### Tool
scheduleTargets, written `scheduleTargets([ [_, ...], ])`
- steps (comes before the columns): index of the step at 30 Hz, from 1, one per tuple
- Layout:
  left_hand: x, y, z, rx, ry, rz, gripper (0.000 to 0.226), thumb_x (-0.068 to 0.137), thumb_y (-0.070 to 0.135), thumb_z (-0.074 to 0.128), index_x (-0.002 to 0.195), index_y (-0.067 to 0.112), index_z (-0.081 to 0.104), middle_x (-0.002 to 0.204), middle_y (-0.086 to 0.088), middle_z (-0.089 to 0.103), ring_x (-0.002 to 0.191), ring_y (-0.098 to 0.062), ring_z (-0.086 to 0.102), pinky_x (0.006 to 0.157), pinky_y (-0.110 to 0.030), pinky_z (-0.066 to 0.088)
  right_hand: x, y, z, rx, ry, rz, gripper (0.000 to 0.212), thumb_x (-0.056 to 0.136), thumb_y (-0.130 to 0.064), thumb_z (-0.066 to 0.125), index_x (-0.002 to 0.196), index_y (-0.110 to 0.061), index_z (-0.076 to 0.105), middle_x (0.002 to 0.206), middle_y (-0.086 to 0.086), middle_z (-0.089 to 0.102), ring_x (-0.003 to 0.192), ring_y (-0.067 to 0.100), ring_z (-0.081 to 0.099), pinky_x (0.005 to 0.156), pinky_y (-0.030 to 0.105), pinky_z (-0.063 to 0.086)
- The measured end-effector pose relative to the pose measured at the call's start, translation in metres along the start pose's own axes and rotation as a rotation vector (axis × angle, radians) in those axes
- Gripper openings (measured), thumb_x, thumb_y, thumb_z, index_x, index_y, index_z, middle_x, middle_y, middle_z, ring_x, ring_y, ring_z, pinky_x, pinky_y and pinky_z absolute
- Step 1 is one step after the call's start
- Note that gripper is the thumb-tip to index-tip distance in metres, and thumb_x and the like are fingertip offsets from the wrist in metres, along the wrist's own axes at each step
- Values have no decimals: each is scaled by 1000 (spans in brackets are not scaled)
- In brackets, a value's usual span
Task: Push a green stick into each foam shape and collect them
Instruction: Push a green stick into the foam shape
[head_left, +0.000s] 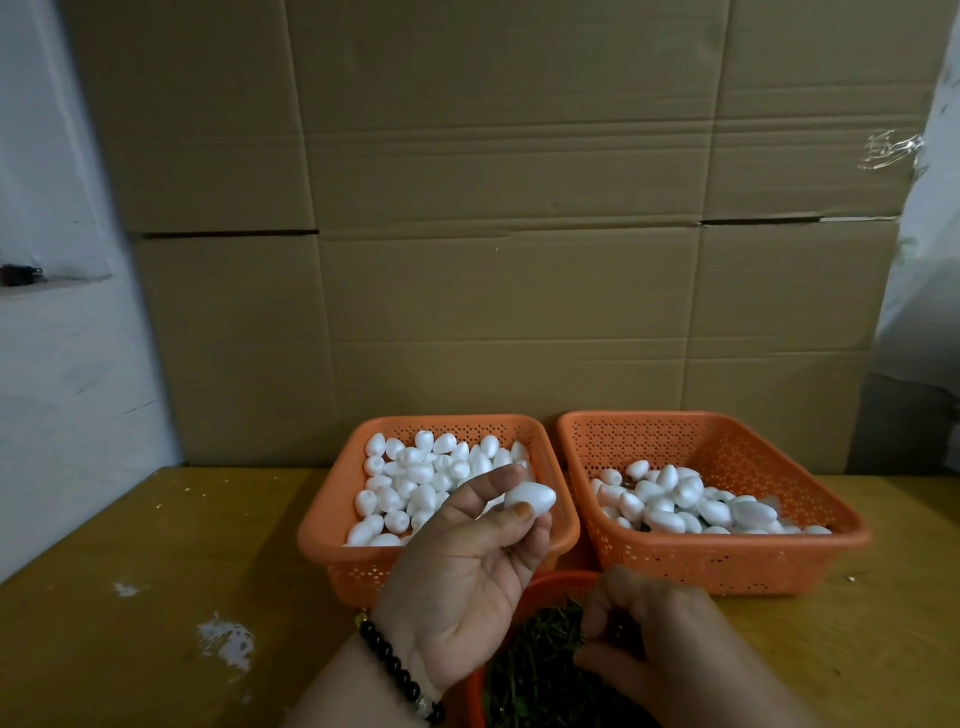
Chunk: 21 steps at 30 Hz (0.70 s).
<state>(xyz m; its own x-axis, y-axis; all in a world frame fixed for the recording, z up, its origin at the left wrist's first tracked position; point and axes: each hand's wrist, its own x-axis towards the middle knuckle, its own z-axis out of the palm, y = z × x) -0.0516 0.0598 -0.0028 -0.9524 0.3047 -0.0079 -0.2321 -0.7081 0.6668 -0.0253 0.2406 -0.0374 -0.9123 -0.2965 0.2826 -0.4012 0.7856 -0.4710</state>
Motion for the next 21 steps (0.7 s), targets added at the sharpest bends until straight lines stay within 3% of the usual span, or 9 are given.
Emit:
scheduleTargets([
  [7,-2,-3,1,121,-24,113,20,63,-5,65,76,7,76,94,-15,71,76,-22,71,64,-26,57,-1,1,1,27,32,-43,34,68,-32,83,64,-45,51,77,-23,60,83,-3,58,66,12,45],
  [10,-3,-4,2,178,-77,143,24,66,-7,62,80,6,76,92,-13,71,79,-20,71,65,-25,57,-1,0,-1,59,80,-82,36,65,-28,85,63,-48,55,90,-31,60,80,0,61,65,13,47],
  [17,-3,-10,-1,271,-103,183,25,69,-4,59,86,5,76,94,-13,71,83,-19,69,73,-24,56,-1,-3,-3,79,210,-120,42,59,-20,89,62,-48,57,83,-22,65,71,0,63,60,13,48],
  [21,-3,-11,-2,301,-101,175,31,62,-9,63,87,6,75,94,-13,72,85,-20,69,75,-26,56,0,-1,-1,86,232,-111,52,60,-9,85,64,-53,57,93,-27,63,77,-4,63,64,12,49],
])
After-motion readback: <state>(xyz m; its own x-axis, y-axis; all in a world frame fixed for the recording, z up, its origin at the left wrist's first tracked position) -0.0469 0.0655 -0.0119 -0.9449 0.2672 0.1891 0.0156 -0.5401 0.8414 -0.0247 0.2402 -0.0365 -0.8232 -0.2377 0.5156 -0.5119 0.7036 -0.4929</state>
